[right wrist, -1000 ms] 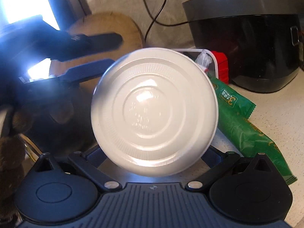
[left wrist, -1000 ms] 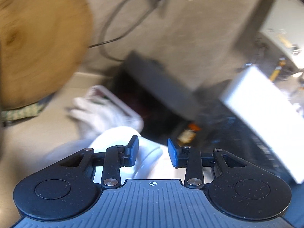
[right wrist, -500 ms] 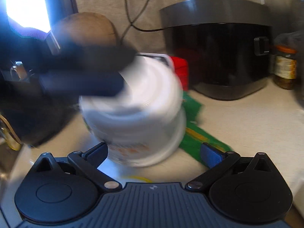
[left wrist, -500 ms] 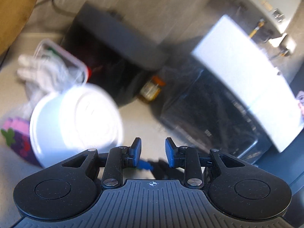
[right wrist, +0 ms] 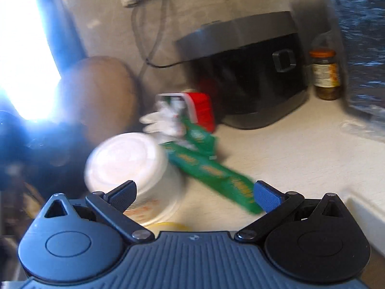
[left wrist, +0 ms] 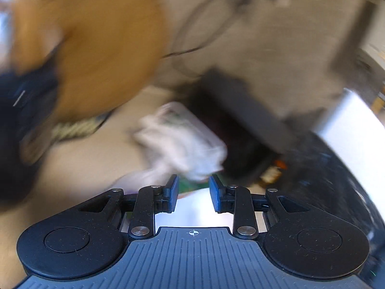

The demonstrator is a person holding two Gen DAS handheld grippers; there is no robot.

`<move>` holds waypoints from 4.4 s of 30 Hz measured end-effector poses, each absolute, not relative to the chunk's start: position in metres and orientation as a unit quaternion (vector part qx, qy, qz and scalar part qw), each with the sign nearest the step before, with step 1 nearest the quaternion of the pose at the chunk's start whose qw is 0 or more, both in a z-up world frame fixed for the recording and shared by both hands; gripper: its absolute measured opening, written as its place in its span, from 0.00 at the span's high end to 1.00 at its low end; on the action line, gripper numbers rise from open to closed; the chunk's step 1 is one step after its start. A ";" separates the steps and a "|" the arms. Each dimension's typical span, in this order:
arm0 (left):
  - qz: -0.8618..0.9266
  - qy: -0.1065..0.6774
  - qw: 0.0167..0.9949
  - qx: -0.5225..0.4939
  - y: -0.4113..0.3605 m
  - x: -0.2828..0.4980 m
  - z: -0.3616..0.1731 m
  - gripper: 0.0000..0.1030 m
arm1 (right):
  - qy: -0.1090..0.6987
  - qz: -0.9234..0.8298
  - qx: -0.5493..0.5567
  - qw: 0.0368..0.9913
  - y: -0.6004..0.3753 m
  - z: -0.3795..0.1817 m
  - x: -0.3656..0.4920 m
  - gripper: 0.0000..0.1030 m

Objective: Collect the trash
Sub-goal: 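Lift the white bowl with the left gripper and turn it upright, then hold the white bowl in the left gripper while the right gripper approaches the round yellow sponge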

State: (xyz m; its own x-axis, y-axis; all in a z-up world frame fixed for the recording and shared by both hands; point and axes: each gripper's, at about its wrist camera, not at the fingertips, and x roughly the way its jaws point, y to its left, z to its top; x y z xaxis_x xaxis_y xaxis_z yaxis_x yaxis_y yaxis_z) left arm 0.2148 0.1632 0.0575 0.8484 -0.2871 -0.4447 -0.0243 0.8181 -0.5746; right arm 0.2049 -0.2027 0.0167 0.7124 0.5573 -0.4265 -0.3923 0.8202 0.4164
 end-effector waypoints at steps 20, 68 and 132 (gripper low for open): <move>-0.166 0.322 0.757 -0.544 0.207 0.224 -0.048 0.66 | 0.239 0.244 0.053 0.938 -0.170 -0.004 0.173 0.00; -0.239 0.259 0.935 -0.041 0.023 0.208 0.087 0.64 | 0.206 0.052 0.066 0.975 -0.220 0.019 0.245 0.00; -0.005 0.348 0.922 -0.170 0.183 0.062 0.022 0.88 | 0.304 0.290 -0.060 0.906 -0.111 -0.034 0.164 0.00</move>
